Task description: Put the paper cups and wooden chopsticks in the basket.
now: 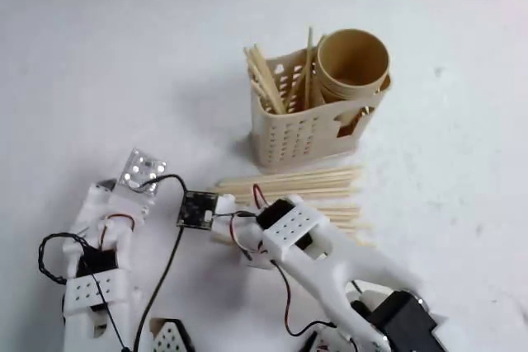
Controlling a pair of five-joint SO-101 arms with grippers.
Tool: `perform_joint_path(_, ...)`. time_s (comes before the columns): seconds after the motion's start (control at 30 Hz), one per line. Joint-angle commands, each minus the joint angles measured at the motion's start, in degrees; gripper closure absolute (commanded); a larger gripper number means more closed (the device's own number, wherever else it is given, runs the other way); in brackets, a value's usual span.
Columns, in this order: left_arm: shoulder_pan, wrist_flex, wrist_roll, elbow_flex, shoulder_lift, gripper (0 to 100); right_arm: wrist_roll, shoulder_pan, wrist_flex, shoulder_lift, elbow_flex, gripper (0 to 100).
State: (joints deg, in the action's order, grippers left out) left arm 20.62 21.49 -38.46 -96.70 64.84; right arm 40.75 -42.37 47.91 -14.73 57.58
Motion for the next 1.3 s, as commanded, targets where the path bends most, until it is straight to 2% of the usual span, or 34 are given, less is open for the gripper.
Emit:
perform_joint_path(0.0, -0.3, 0.3, -0.1, 0.1, 0.6, 85, -0.3, 3.0, 0.6, 0.5, 0.2, 98.2)
perform_joint_path(0.27, 7.5, -1.5, 0.0, 2.5, 0.3, 85, -0.4, 2.9, 0.5, -4.5, 2.3, 98.2)
perform_joint_path(0.5, 16.5, 0.6, -0.1, 8.1, 0.3, 85, -0.4, 2.9, 0.2, -12.2, 5.9, 98.1)
perform_joint_path(0.67, 14.4, 7.2, 0.4, 10.1, 0.2, 84, -0.2, 2.8, -0.8, -10.2, 5.8, 97.8)
perform_joint_path(0.87, 10.9, 10.1, 4.2, 10.2, 0.2, 85, 0.1, 2.7, -2.4, -7.3, 5.8, 89.4)
perform_joint_path(0.97, 9.4, 11.9, 4.7, 9.8, 0.2, 85, 0.2, 2.7, -3.3, -6.7, 5.8, 88.9)
perform_joint_path(1.03, 8.6, 11.3, 4.7, 8.2, 0.5, 85, 0.2, 2.7, -3.4, -6.6, 5.8, 88.9)
perform_joint_path(1.17, 7.6, 4.8, 4.3, 2.9, 0.6, 85, 0.2, 2.7, -3.2, -6.6, 5.9, 90.0)
perform_joint_path(1.27, 7.6, 3.9, 4.3, 1.9, 0.6, 85, -0.3, 2.9, -3.4, -6.8, 5.9, 99.1)
